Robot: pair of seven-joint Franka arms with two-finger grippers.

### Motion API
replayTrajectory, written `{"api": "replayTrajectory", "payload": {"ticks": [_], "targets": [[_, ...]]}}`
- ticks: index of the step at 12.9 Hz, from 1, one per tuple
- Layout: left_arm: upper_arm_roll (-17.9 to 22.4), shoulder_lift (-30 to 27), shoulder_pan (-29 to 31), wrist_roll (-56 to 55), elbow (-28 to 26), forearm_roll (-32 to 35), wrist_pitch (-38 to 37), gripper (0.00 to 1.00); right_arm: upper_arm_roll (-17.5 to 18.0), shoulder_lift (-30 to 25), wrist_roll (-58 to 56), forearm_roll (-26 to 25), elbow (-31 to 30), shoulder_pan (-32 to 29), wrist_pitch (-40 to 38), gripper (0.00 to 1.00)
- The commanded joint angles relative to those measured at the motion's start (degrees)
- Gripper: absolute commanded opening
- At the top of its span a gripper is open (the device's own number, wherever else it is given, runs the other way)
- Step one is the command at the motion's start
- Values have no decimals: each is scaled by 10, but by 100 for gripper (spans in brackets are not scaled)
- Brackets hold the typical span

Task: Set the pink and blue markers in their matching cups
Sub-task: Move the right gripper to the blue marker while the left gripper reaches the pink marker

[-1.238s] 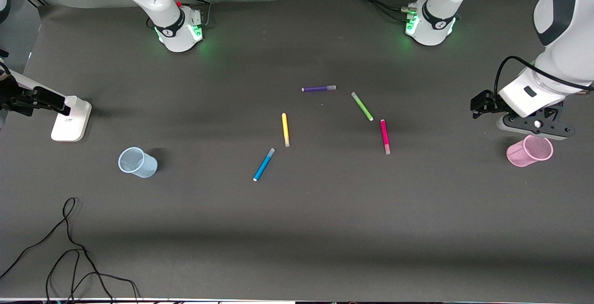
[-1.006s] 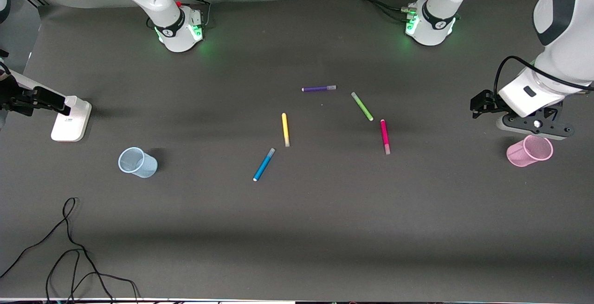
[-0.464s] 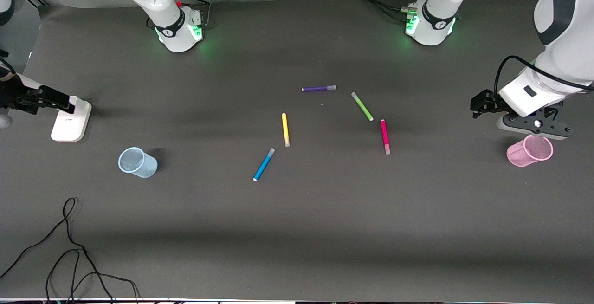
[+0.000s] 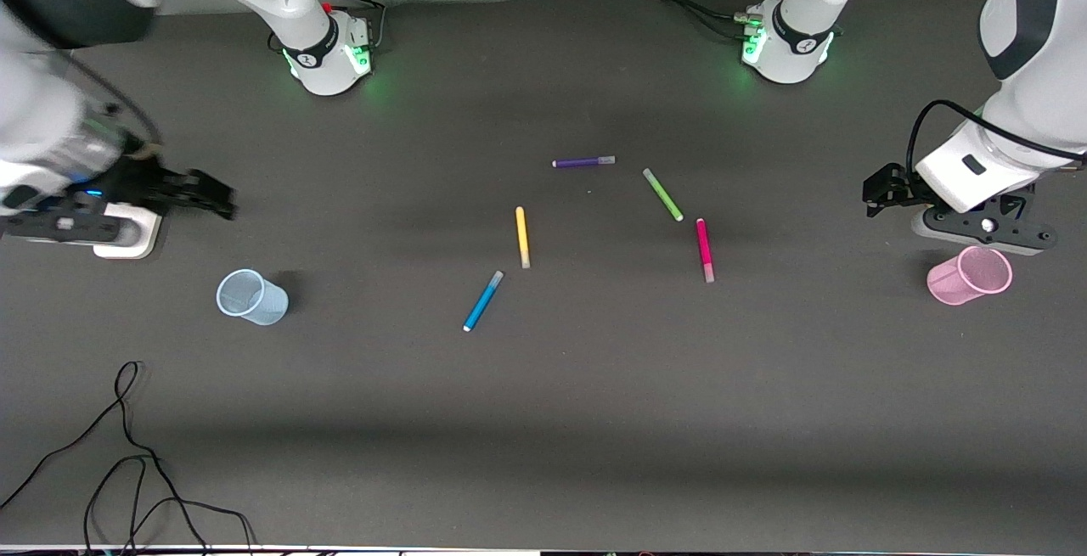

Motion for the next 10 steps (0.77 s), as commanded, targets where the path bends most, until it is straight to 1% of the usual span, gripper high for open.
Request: {"api": "replayTrajectory", "payload": {"ticks": [1,3,5,7,8,9,10], "targets": [[10,5,-9,12,20,-3,-20,99,-3,37,137,16,17,69,32,100],[10,21,-9,8,46,-6,-35,100,-4,90,247,24,66,117,38,100],[7,24,-16,5,47,-8,-47,99,-3,141,341,26,126,156,38,100],[4,28,-23,-15,44,-42,-43,98,-3,187,417,33,178,188,38,100],[4,37,-33,-39,41,-54,-37,98,-3,207,461,49,198,199,38,100],[4,48,-47,-57,39,-54,-18,98,-3,220,486,55,203,201,39,100],[4,59,-64,-65,32,-54,4,97,-3,225,487,56,200,202,51,100]]}}
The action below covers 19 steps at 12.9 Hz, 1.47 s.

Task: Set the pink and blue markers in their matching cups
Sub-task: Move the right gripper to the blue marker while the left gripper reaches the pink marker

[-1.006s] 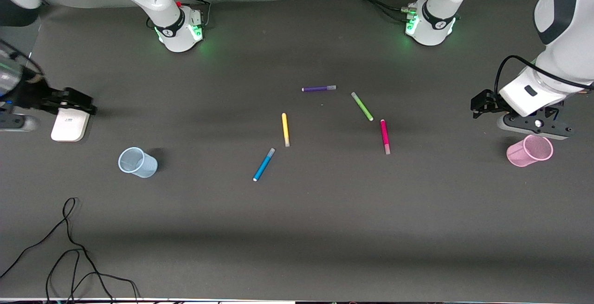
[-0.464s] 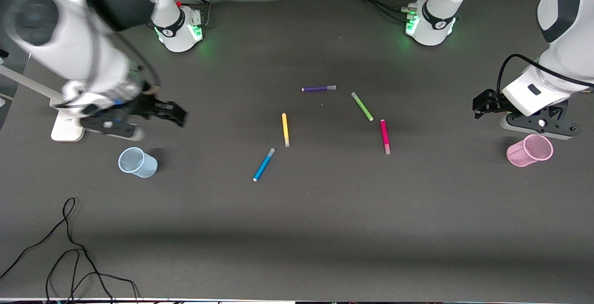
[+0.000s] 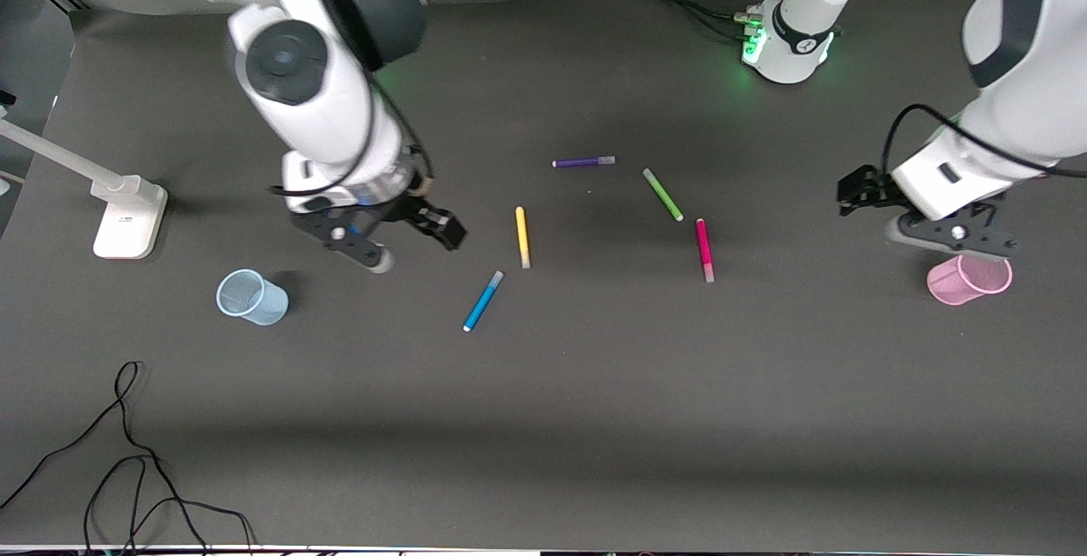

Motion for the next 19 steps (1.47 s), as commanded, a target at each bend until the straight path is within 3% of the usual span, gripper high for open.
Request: {"api": "replayTrajectory", "payload": {"ticks": [1,4,7,10,12,16,19], "targets": [[6,36,-47,-40,-5,-7,47,96,-7,36,30,16,28,1,16,100],[6,80,-91,-56,-28,-8,112,95,-7,22,27,16,-44,0,63,100],[6,138,-100,-97,-29,-27,121,91,-7,-2,31,16,-154,2,166,100],[6,179,-92,-119,-31,-87,121,89,-7,22,33,16,-205,2,237,100],[6,192,-93,-152,-51,-98,140,88,-8,45,38,16,-211,4,262,100],[6,193,-97,-175,-140,-99,259,88,-7,108,57,16,-209,8,320,100],[6,203,-100,-175,-164,-99,291,88,-7,148,72,17,-209,20,354,100]]}}
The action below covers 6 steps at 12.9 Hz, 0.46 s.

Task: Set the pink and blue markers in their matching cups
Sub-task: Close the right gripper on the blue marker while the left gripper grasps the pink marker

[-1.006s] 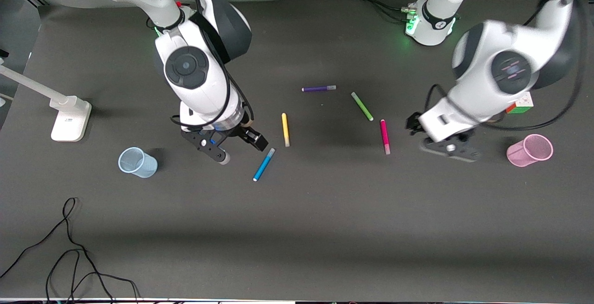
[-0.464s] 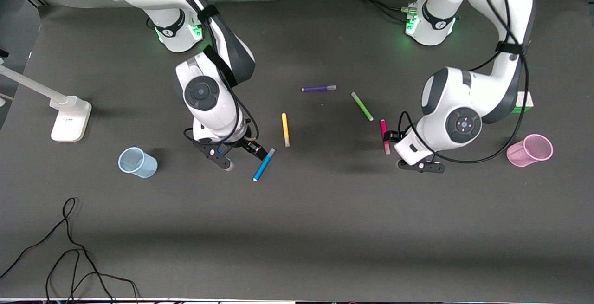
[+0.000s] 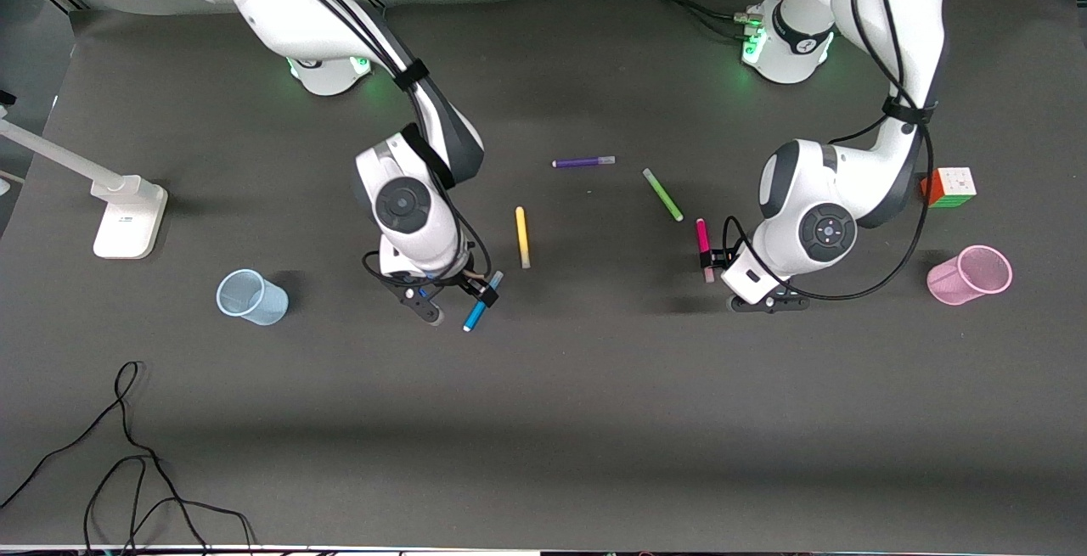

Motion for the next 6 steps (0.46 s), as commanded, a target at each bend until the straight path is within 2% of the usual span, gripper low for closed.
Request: {"api": "replayTrajectory", "payload": {"ticks": [1,6], "targets": [[1,-2,-11,-12,-25,-6,31,88,-4,32,24,6,7,13,28,100],[-20,30,-18,-34,-53,-22,117,88,-3,71,29,7,8,18,78,100]]}}
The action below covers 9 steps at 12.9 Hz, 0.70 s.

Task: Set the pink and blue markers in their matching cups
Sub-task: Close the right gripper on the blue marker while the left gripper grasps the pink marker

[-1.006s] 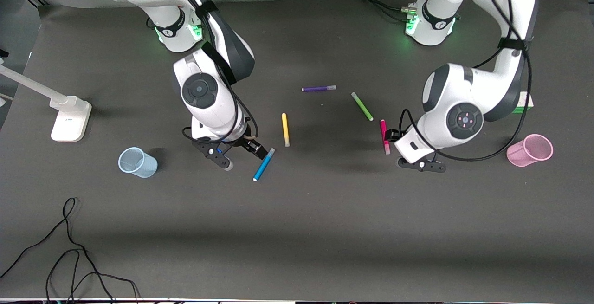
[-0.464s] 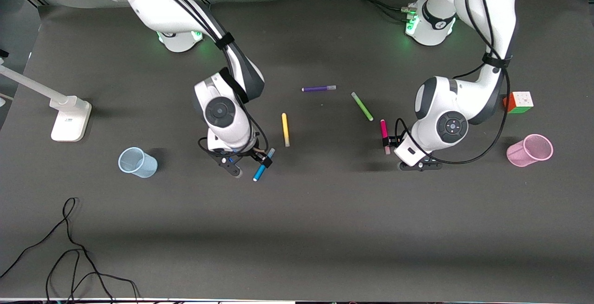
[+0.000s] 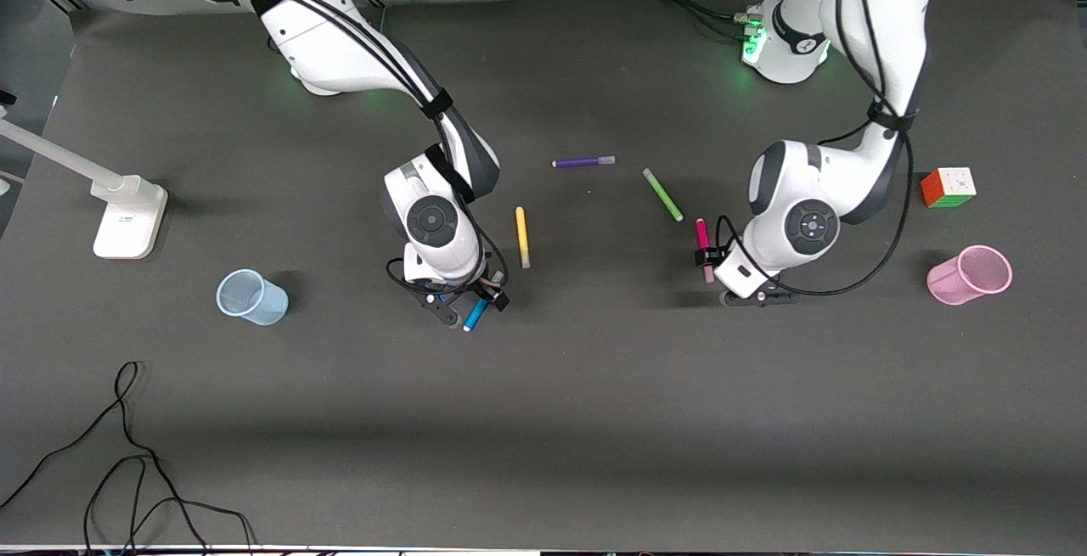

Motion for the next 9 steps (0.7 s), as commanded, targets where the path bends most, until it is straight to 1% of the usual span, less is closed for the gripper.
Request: {"api": "replayTrajectory", "payload": {"ticks": [1,3,4,6,7,8,9], "targets": [[-4,17,-20,-25,-25,-11,66,88,-4,17,13,7,8,7,23,100],[-4,28,-25,-26,-37,-12,99,88,-5,17,13,7,8,7,23,100],[-4,28,-27,-26,-42,-12,105,86,-4,17,13,7,9,7,23,93],[-4,22,-26,-26,-42,-12,97,78,-4,17,12,7,10,7,23,67],[-4,20,-26,-26,-42,-12,94,77,-4,17,11,7,10,7,23,57],[-4,18,-26,-26,-42,-12,93,76,-4,17,9,7,10,7,23,45],[-4,14,-25,-26,-42,-12,91,76,-4,17,7,7,10,7,23,37]]}}
